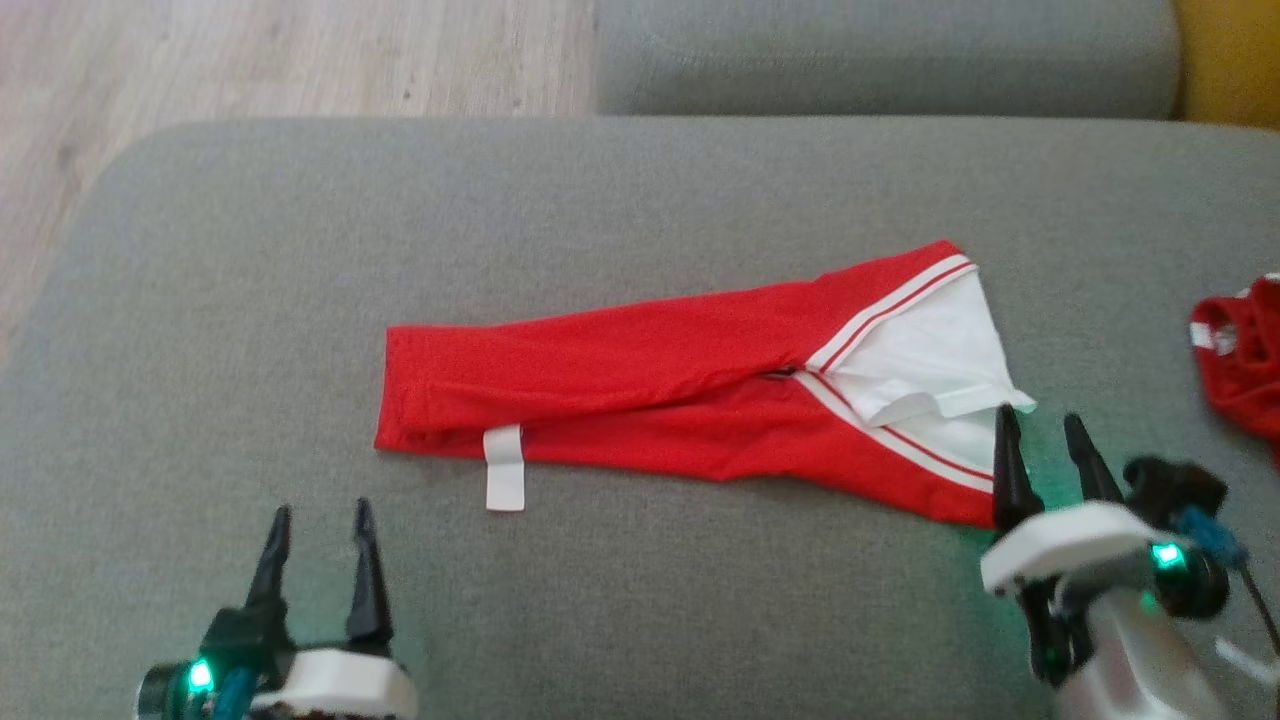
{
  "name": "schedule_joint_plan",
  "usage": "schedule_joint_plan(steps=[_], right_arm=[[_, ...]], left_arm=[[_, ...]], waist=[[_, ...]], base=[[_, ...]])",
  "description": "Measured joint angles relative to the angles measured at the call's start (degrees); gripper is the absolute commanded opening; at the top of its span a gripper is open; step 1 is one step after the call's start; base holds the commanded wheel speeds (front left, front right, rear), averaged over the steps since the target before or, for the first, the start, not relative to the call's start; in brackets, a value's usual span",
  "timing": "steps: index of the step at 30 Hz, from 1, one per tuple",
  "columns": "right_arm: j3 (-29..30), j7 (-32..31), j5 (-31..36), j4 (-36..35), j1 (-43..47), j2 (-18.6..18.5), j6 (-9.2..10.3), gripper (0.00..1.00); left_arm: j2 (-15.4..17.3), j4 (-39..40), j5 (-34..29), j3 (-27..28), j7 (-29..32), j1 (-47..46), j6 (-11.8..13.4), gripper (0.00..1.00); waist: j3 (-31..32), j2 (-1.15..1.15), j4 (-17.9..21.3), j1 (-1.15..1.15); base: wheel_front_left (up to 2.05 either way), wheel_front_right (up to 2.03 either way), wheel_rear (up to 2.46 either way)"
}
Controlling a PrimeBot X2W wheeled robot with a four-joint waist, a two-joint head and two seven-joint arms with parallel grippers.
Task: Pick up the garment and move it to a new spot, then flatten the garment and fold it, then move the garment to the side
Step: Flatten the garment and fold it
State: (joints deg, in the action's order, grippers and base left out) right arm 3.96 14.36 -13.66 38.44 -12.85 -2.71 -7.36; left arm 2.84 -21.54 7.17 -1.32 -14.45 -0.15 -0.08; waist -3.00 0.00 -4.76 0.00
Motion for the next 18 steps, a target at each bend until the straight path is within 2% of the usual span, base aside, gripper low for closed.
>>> schedule_joint_plan(steps=[9,12,15,18], right_arm=[[4.22,0.00,1.14,14.73,-14.69,-0.07,0.00,1.00],[7.26,0.00,4.00,19.38,-16.30,-0.05,0.00,1.00],[10.25,0.13,5.75,21.06,-16.38,-0.08,0.00,1.00],[10.73,0.37,5.43,22.39,-17.53,-0.16,0.00,1.00]], left_arm=[[-0.18,-0.22,1.43,-3.24,0.00,-4.86,-0.45,1.00],[-0.18,-0.29,1.42,-3.34,0.00,-4.90,-0.45,1.00],[-0.19,-0.30,1.43,-3.49,0.00,-4.95,-0.45,1.00],[-0.19,-0.36,1.90,-3.49,0.00,-5.38,-0.45,1.00]], waist=[[-4.94,0.00,-2.31,0.01],[-6.14,0.00,-3.12,0.01],[-6.85,0.00,-3.69,0.01],[-7.29,0.00,-3.96,0.00]], base=[[0.00,0.00,0.00],[0.00,0.00,0.00],[0.00,0.00,0.00],[0.00,0.00,0.00]])
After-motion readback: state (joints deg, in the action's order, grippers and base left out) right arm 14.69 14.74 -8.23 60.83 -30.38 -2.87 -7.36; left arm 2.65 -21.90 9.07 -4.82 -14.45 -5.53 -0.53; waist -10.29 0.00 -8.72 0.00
